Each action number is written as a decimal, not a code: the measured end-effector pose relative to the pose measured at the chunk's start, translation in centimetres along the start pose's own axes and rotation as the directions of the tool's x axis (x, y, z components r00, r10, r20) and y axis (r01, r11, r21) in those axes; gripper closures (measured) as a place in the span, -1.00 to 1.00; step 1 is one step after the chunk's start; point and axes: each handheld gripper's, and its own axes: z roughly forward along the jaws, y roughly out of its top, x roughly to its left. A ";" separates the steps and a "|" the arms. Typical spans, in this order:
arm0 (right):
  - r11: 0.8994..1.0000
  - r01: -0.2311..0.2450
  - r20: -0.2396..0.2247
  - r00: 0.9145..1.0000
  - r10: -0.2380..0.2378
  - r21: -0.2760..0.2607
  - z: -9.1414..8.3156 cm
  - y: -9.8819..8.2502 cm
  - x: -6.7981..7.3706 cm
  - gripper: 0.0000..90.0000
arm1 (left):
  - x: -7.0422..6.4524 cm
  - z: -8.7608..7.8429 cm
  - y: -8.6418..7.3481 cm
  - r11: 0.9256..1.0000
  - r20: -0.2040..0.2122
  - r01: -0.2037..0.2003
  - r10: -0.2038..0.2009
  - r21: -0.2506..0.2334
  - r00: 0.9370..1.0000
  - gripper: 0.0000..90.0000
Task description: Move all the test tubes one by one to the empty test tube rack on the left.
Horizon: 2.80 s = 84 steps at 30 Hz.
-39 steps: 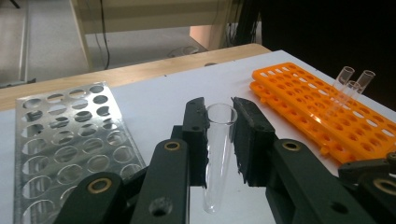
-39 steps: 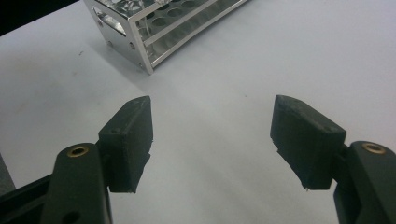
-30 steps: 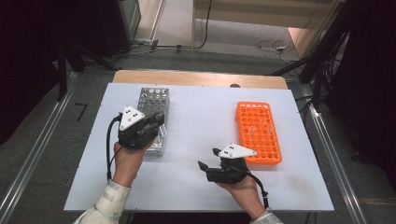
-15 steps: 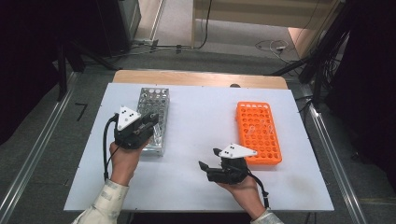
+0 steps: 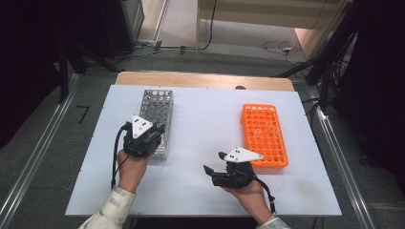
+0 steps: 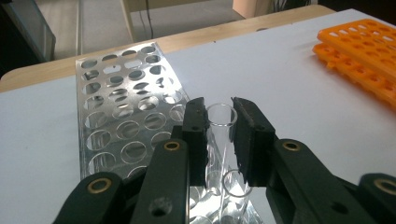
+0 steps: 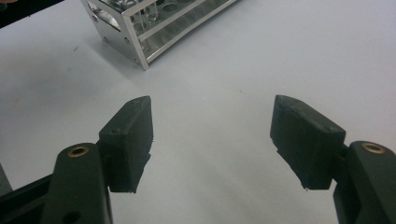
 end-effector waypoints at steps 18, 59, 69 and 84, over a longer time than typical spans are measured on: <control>1.000 0.001 0.006 1.000 -0.001 0.001 -0.2 -0.1 -0.2 -0.37 | 0.1 0.2 -0.5 0.999 0.029 0.031 -0.032 0.025 0.999 0.57; 0.978 -0.167 0.300 0.933 0.198 -0.124 -3.6 -1.6 -10.1 -0.10 | -4.2 -1.3 0.0 0.999 0.197 0.035 -0.031 -0.016 0.980 -0.44; 0.978 -0.191 0.347 0.914 0.210 -0.087 -1.8 -1.4 -11.0 0.20 | -4.6 -1.1 -0.2 1.000 0.204 0.026 -0.024 -0.008 0.979 -0.44; 0.976 -0.209 0.384 0.897 0.218 -0.064 -1.3 -1.2 -11.5 0.62 | -4.9 -0.9 -0.4 1.000 0.208 0.016 -0.016 0.001 0.978 -0.44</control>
